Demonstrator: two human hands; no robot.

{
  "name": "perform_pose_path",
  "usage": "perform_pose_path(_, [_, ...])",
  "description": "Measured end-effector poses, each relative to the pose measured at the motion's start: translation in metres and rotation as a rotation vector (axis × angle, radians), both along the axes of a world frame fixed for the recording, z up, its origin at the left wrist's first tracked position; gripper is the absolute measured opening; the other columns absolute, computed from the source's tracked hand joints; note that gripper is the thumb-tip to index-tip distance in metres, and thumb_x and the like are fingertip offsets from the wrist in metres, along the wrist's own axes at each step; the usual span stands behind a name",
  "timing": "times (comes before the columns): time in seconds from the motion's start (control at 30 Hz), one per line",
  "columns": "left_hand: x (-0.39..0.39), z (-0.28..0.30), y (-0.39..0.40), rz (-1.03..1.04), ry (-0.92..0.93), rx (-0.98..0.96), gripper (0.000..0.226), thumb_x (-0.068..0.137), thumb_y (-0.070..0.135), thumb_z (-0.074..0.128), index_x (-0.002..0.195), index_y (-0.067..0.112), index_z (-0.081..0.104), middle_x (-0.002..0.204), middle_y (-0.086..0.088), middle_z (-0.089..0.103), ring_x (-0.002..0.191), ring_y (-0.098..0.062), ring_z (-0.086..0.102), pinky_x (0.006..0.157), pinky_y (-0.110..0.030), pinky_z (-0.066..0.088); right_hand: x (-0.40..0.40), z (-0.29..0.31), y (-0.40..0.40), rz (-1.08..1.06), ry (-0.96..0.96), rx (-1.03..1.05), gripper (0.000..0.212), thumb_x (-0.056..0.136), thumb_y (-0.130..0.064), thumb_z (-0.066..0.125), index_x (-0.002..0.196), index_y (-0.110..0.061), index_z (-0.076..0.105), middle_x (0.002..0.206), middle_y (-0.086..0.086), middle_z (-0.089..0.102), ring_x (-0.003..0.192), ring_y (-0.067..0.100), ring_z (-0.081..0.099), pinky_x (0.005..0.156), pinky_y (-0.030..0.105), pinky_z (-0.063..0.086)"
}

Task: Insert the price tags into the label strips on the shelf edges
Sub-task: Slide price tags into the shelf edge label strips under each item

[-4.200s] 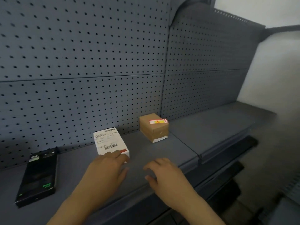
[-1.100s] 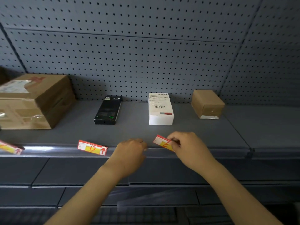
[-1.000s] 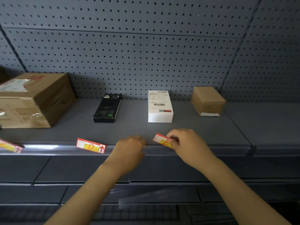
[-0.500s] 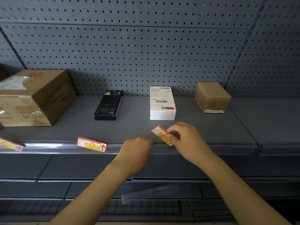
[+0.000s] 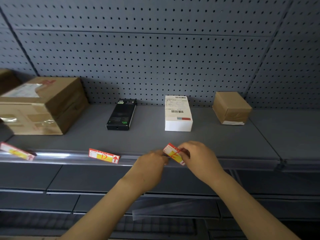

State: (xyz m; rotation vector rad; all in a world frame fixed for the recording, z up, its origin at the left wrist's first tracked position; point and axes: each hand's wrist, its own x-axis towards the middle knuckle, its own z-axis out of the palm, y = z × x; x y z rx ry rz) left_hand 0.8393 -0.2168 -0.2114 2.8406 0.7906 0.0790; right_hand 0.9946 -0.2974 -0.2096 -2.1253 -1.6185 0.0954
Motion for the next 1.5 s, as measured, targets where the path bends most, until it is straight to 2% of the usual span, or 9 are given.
perform_pose_path(0.23, [0.000, 0.000, -0.001, 0.009, 0.014, 0.035, 0.044, 0.090, 0.008, 0.053, 0.132, 0.019, 0.049, 0.130, -0.006, 0.053, 0.115, -0.024, 0.053, 0.097, -0.036, 0.048, 0.001, 0.005, -0.003, 0.049, -0.055, -0.085, 0.021, 0.093, -0.029, 0.055, 0.109, -0.020, 0.063, 0.104, 0.002, 0.065, 0.091, 0.016, 0.057, 0.074, 0.035, 0.052])
perform_pose_path(0.43, [-0.006, 0.010, -0.002, 0.034, -0.011, 0.071, 0.037, 0.092, 0.014, 0.053, 0.129, 0.020, 0.052, 0.129, -0.004, 0.054, 0.114, -0.023, 0.054, 0.097, -0.034, 0.047, -0.001, 0.020, -0.007, 0.056, -0.067, -0.169, 0.041, 0.092, -0.029, 0.057, 0.131, -0.022, 0.046, 0.128, 0.002, 0.056, 0.113, 0.019, 0.053, 0.090, 0.034, 0.049])
perform_pose_path(0.7, [-0.045, 0.032, 0.013, 0.191, 0.040, 0.189, 0.028, 0.092, 0.021, 0.051, 0.119, 0.021, 0.056, 0.121, -0.002, 0.058, 0.109, -0.023, 0.057, 0.086, -0.035, 0.049, -0.030, 0.047, 0.011, 0.071, -0.193, -0.044, 0.032, 0.092, -0.026, 0.055, 0.123, -0.021, 0.054, 0.121, 0.001, 0.059, 0.110, 0.022, 0.050, 0.084, 0.036, 0.047])
perform_pose_path(0.97, [-0.144, 0.053, 0.048, 0.437, 0.053, 0.242, 0.029, 0.092, 0.023, 0.051, 0.120, 0.022, 0.056, 0.121, -0.002, 0.059, 0.110, -0.024, 0.057, 0.087, -0.034, 0.047, -0.116, 0.056, 0.060, 0.325, -0.207, -0.042, 0.031, 0.093, -0.030, 0.054, 0.123, -0.025, 0.055, 0.124, -0.005, 0.058, 0.115, 0.016, 0.049, 0.094, 0.031, 0.044])
perform_pose_path(1.07, [-0.194, 0.062, 0.061, 0.532, 0.060, 0.237, 0.029, 0.091, 0.021, 0.050, 0.119, 0.024, 0.055, 0.120, -0.002, 0.058, 0.111, -0.024, 0.057, 0.088, -0.035, 0.047, -0.155, 0.060, 0.086, 0.390, -0.210, -0.049, 0.028, 0.092, -0.033, 0.053, 0.119, -0.026, 0.056, 0.121, -0.006, 0.058, 0.114, 0.017, 0.048, 0.090, 0.033, 0.046])
perform_pose_path(1.17, [-0.244, 0.071, 0.073, 0.608, 0.068, 0.236, 0.031, 0.091, 0.022, 0.049, 0.121, 0.025, 0.054, 0.122, -0.001, 0.058, 0.113, -0.023, 0.056, 0.089, -0.036, 0.047, -0.201, 0.066, 0.114, 0.457, -0.205, -0.034, 0.027, 0.093, -0.035, 0.052, 0.119, -0.026, 0.055, 0.119, -0.007, 0.058, 0.111, 0.017, 0.048, 0.083, 0.030, 0.044])
perform_pose_path(1.3, [-0.312, 0.081, 0.091, 0.713, 0.061, 0.264, 0.032, 0.091, 0.020, 0.049, 0.121, 0.026, 0.055, 0.124, 0.001, 0.058, 0.112, -0.023, 0.057, 0.087, -0.033, 0.047, -0.264, 0.074, 0.149, 0.549, -0.191, 0.007, 0.027, 0.093, -0.036, 0.051, 0.119, -0.026, 0.055, 0.119, -0.007, 0.058, 0.111, 0.016, 0.049, 0.084, 0.031, 0.046])
perform_pose_path(1.5, [-0.382, 0.081, 0.116, 0.822, 0.070, 0.254, 0.028, 0.091, 0.018, 0.048, 0.117, 0.022, 0.056, 0.117, 0.000, 0.059, 0.107, -0.024, 0.059, 0.082, -0.035, 0.048, -0.336, 0.073, 0.193, 0.627, -0.158, -0.003, 0.018, 0.091, -0.035, 0.052, 0.104, -0.027, 0.061, 0.110, -0.005, 0.061, 0.098, 0.020, 0.057, 0.076, 0.033, 0.049])
